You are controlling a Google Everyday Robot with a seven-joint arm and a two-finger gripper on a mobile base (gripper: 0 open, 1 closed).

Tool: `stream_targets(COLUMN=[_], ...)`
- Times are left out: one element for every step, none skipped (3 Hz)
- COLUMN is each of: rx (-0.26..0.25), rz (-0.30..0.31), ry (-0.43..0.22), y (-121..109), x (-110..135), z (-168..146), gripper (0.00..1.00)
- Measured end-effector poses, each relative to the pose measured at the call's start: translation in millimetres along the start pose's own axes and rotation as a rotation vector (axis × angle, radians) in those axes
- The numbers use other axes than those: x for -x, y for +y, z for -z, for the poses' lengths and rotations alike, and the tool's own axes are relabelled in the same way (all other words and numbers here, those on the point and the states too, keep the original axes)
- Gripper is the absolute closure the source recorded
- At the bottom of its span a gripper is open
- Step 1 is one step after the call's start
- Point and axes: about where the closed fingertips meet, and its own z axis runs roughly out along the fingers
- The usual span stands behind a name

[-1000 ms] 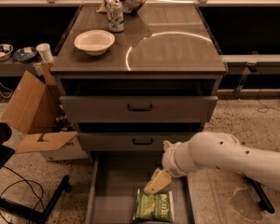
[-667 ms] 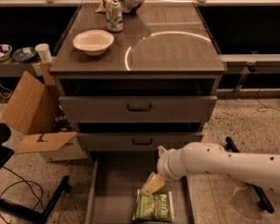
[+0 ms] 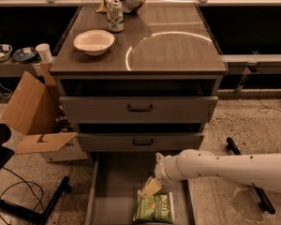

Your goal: Pick green jalapeno chip bag from bottom drawer and place on counter

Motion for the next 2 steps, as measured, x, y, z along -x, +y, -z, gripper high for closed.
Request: stream_targets(rx=[-0.002,-0.010], rz=[-0.014,-0.070], ry=[0.027,0.117], y=[-1.8,-1.8], x=[-6.1,-51.6], z=[-3.3,-20.6], gripper=[0.00,0.00])
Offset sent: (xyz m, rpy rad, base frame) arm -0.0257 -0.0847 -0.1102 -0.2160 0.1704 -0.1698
